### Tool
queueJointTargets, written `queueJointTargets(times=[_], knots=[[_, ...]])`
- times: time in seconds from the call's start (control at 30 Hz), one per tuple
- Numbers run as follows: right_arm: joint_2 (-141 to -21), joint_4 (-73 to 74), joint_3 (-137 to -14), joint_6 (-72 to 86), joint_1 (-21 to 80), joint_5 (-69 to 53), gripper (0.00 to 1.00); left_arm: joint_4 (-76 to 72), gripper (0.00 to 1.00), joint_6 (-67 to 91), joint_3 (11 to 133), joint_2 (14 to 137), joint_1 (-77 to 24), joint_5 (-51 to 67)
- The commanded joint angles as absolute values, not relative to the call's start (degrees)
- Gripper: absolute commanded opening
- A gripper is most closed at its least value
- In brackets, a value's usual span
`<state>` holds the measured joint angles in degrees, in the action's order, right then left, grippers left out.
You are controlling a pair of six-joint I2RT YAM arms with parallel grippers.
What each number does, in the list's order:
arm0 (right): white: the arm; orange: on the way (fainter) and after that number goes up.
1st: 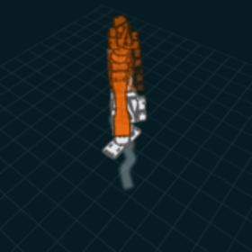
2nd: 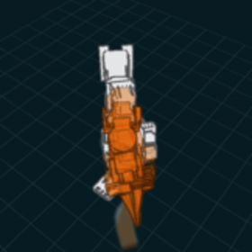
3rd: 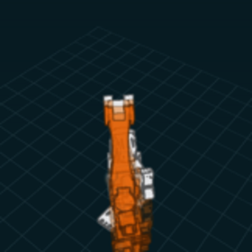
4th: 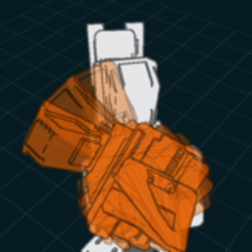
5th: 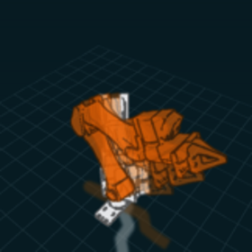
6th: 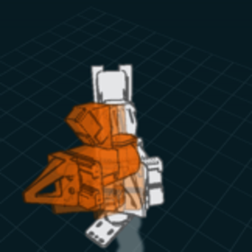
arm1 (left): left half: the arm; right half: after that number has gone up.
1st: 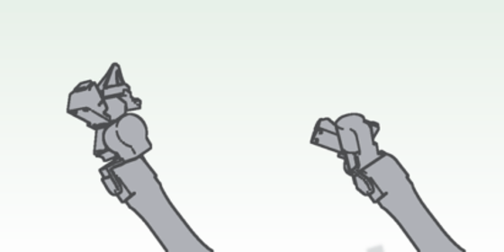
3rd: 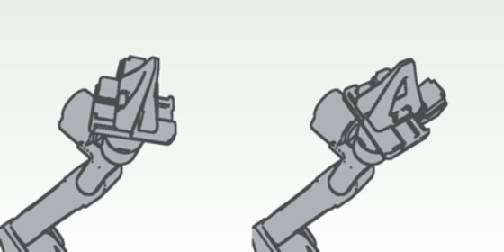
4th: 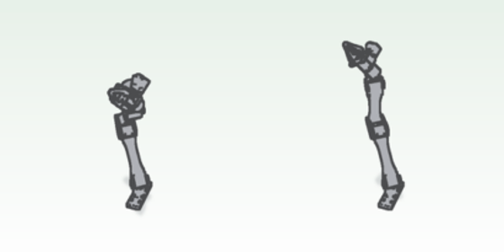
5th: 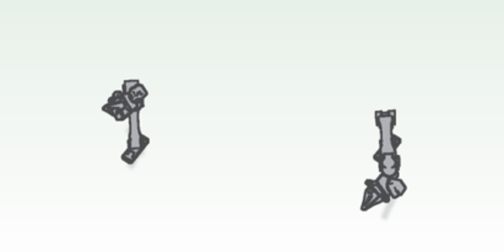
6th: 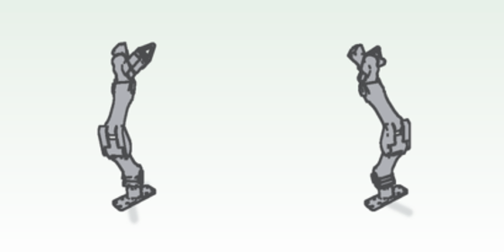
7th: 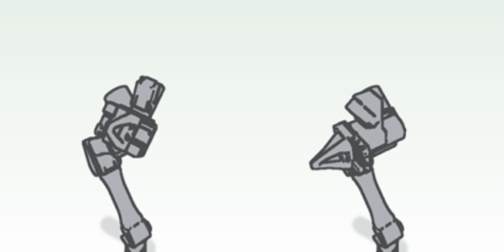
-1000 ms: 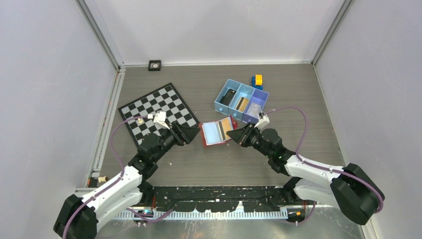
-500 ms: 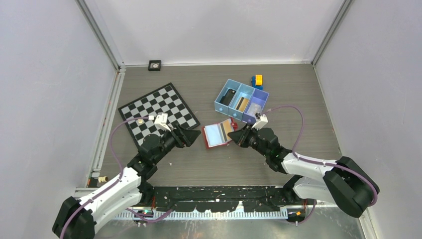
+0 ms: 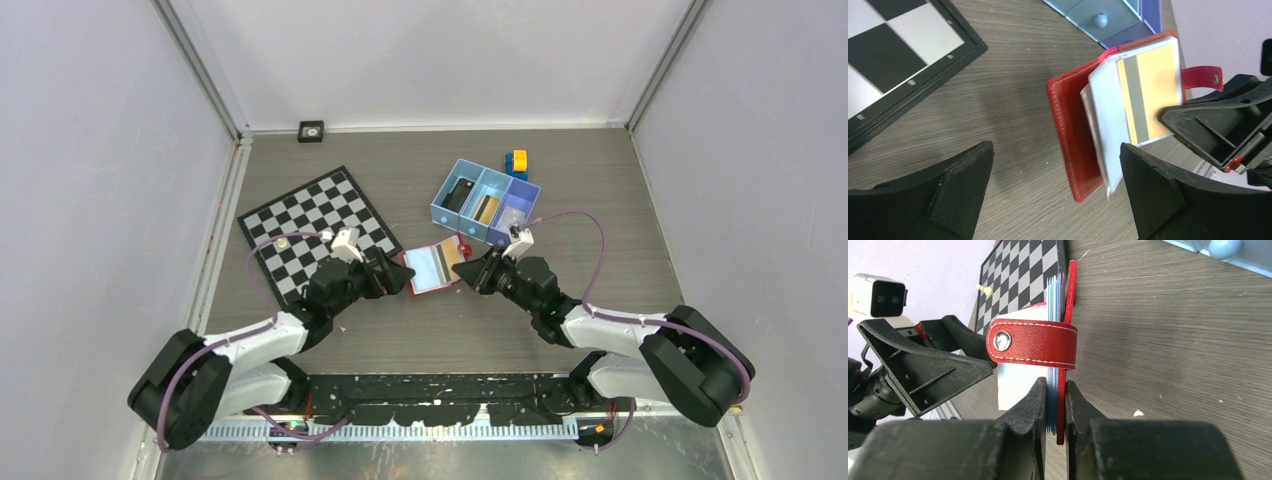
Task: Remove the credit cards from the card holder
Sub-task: Remove the credit card from the card holder.
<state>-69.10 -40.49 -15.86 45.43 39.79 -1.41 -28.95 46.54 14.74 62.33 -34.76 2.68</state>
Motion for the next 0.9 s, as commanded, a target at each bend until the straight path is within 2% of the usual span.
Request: queueJointTargets(times=[0.0,0.23,0.33,0.43,0.5,0.6,0.67,0.7,0.8,0.87], knots=[[-70.4,-48.33,-18.55,46.24,40.53,-3.89,0.0,-40.73,1.0,48.18,17.27,66.26,-34.77,7.75],[-72.08,-49.67,-19.15,46.9,41.09,-4.47,0.0,-46.55,0.99,48.53,17.27,70.16,-34.74,10.31],[-73.02,-51.22,-19.42,47.64,41.39,-5.64,0.0,-48.57,0.93,48.96,18.07,73.05,-34.74,11.85],[-73.6,-52.47,-19.47,48.24,41.61,-6.52,0.0,-53.97,0.76,49.75,17.39,75.62,-34.7,12.73],[-73.74,-52.73,-19.5,48.2,41.6,-6.68,0.01,-57.32,0.61,50.04,16.41,76.53,-34.36,12.83],[-73.7,-52.7,-19.56,47.95,41.64,-7.34,0.01,-58.35,0.31,50.62,16.05,77.0,-33.38,13.72],[-73.09,-52.41,-19.41,47.44,41.65,-7.67,0.08,-58.44,0.08,50.69,16.13,76.96,-32.73,14.96],[-72.42,-51.86,-19.19,46.87,41.66,-7.68,0.17,-58.51,0.01,50.71,16.17,76.89,-32.3,15.79],[-69.4,-47.87,-18.82,44.82,41.62,-7.05,0.37,-58.63,0.0,50.35,16.25,76.09,-31.49,18.77],[-66.96,-44.51,-18.9,43.28,41.58,-7.08,0.46,-58.39,0.0,49.92,16.45,75.56,-31.47,20.5]])
